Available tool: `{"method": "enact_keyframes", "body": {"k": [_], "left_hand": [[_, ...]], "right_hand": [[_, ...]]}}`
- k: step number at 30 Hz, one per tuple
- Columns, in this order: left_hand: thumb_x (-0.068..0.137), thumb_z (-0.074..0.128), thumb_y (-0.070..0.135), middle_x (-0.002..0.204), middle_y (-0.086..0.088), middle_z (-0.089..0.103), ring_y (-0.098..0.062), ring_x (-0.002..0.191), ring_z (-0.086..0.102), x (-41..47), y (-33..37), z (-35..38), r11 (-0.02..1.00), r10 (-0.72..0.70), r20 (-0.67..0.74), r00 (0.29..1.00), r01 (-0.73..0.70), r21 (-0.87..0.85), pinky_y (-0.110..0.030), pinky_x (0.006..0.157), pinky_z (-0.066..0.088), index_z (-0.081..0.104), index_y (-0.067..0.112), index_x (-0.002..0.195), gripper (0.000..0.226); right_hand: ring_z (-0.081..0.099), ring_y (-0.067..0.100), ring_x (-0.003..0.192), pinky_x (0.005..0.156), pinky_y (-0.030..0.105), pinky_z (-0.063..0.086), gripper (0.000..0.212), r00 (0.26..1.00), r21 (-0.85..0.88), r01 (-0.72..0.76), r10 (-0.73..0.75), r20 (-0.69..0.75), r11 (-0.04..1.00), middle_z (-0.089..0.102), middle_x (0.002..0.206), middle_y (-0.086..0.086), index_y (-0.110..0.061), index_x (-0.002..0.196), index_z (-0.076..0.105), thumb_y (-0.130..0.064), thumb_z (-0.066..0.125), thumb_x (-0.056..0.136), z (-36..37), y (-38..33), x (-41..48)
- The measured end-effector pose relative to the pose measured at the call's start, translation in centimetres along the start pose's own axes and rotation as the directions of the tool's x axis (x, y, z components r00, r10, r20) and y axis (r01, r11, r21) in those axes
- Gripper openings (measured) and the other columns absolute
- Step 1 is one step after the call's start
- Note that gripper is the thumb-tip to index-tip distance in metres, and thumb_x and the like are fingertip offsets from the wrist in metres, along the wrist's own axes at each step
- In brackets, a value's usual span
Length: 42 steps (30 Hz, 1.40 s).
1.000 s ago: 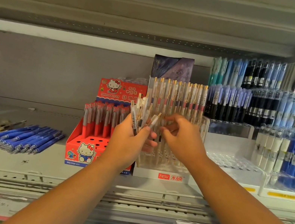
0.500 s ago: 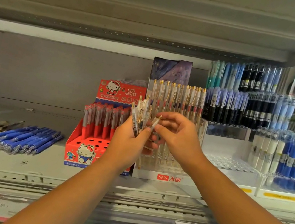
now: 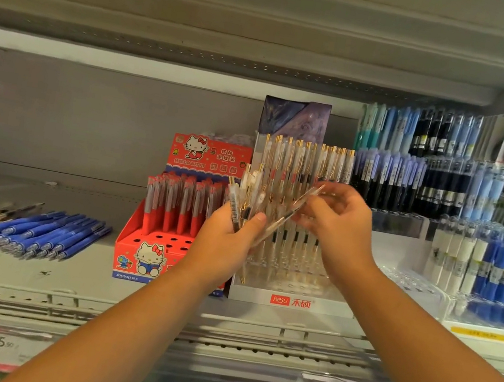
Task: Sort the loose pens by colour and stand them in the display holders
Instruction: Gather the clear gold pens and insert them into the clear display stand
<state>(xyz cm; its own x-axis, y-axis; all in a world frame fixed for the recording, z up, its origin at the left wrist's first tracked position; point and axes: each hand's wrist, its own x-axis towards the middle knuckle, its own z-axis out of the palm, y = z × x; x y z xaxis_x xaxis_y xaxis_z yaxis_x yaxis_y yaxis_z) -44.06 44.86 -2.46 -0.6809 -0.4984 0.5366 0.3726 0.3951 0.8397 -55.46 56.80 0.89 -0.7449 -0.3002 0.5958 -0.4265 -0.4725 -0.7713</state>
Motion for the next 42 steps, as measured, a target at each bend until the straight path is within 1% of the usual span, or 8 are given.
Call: {"method": "enact_keyframes", "body": {"k": [5,11,19,26,30,36,39,42], "left_hand": [[0.101,0.053,0.028,0.074,0.003,0.067,-0.011,0.064,0.064,-0.2,0.3,0.0,1.0,0.025,0.022,0.999,-0.025,-0.015,-0.029,0.059,0.057,0.061,0.027,0.099,0.009],[0.098,0.05,0.042,0.064,0.026,0.06,0.002,0.059,0.054,-0.1,0.5,0.0,0.997,0.061,0.05,0.997,-0.063,0.047,-0.025,0.064,0.046,0.057,0.035,0.104,0.012],[0.102,0.048,0.035,0.068,0.016,0.056,-0.002,0.048,0.046,-0.4,0.5,-0.2,0.998,0.056,0.092,0.994,-0.054,-0.019,-0.023,0.051,0.034,0.058,0.037,0.101,0.01],[0.102,0.049,0.033,0.067,0.008,0.057,-0.007,0.052,0.046,-0.3,0.2,-0.2,0.997,0.056,0.063,0.996,-0.059,0.043,-0.024,0.05,0.037,0.059,0.045,0.092,0.019],[0.101,0.051,0.029,0.065,0.016,0.061,-0.001,0.05,0.05,-0.2,0.1,-0.1,0.995,0.064,0.052,0.997,-0.068,0.077,-0.02,0.048,0.038,0.06,0.04,0.096,0.015],[0.102,0.051,0.026,0.07,0.006,0.067,-0.015,0.05,0.058,-0.3,0.3,0.0,0.996,0.051,0.089,0.995,-0.058,0.067,-0.029,0.046,0.051,0.057,0.03,0.102,0.007],[0.102,0.052,0.024,0.071,0.004,0.068,-0.018,0.052,0.06,-0.2,0.4,0.0,0.999,0.028,0.114,0.993,-0.03,0.018,-0.032,0.047,0.054,0.056,0.026,0.107,0.007],[0.101,0.053,0.023,0.074,0.001,0.069,-0.022,0.055,0.063,-0.2,0.3,0.0,0.999,0.031,0.124,0.992,-0.03,-0.016,-0.035,0.05,0.056,0.057,0.031,0.109,0.013]], "right_hand": [[0.071,0.011,0.081,0.061,0.022,0.058,0.022,0.993,-0.179,0.109,-0.114,-0.022,0.978,0.07,0.093,0.002,-0.026,0.1,0.057,-0.008,0.066,0.091,-1.0,-0.6,1.2],[0.065,0.008,0.086,0.075,0.033,0.061,0.021,0.973,-0.423,0.218,-0.229,0.024,0.879,0.064,0.093,-0.008,-0.022,0.107,0.056,-0.016,0.068,0.091,-1.4,-0.2,1.6],[0.065,0.012,0.086,0.076,0.039,0.06,0.019,0.976,-0.555,0.216,-0.157,0.152,0.803,0.064,0.09,-0.006,-0.022,0.102,0.058,-0.013,0.069,0.09,-0.9,1.1,1.5],[0.06,-0.003,0.076,0.07,0.024,0.057,0.02,0.974,-0.694,0.188,-0.042,0.223,0.695,0.061,0.083,-0.016,-0.014,0.109,0.064,-0.014,0.07,0.09,-0.9,2.4,1.7],[0.061,0.004,0.079,0.071,0.03,0.058,0.019,0.975,-0.705,0.184,-0.036,0.219,0.685,0.062,0.085,-0.011,-0.021,0.101,0.061,-0.02,0.074,0.087,-0.9,2.1,1.7],[0.057,-0.001,0.074,0.06,0.018,0.046,0.021,0.97,-0.8,0.233,-0.075,0.231,0.553,0.06,0.084,-0.015,-0.021,0.113,0.068,-0.024,0.062,0.093,-1.2,1.0,1.3],[0.055,-0.003,0.076,0.059,0.013,0.04,0.022,0.974,-0.754,0.223,-0.105,0.201,0.617,0.058,0.084,-0.018,-0.02,0.113,0.069,-0.02,0.06,0.092,-0.9,-0.1,1.0],[0.062,0.005,0.079,0.061,0.023,0.052,0.013,0.975,-0.596,0.159,-0.029,0.222,0.787,0.066,0.089,-0.009,-0.022,0.103,0.069,-0.02,0.064,0.091,0.0,-1.1,0.3]]}}
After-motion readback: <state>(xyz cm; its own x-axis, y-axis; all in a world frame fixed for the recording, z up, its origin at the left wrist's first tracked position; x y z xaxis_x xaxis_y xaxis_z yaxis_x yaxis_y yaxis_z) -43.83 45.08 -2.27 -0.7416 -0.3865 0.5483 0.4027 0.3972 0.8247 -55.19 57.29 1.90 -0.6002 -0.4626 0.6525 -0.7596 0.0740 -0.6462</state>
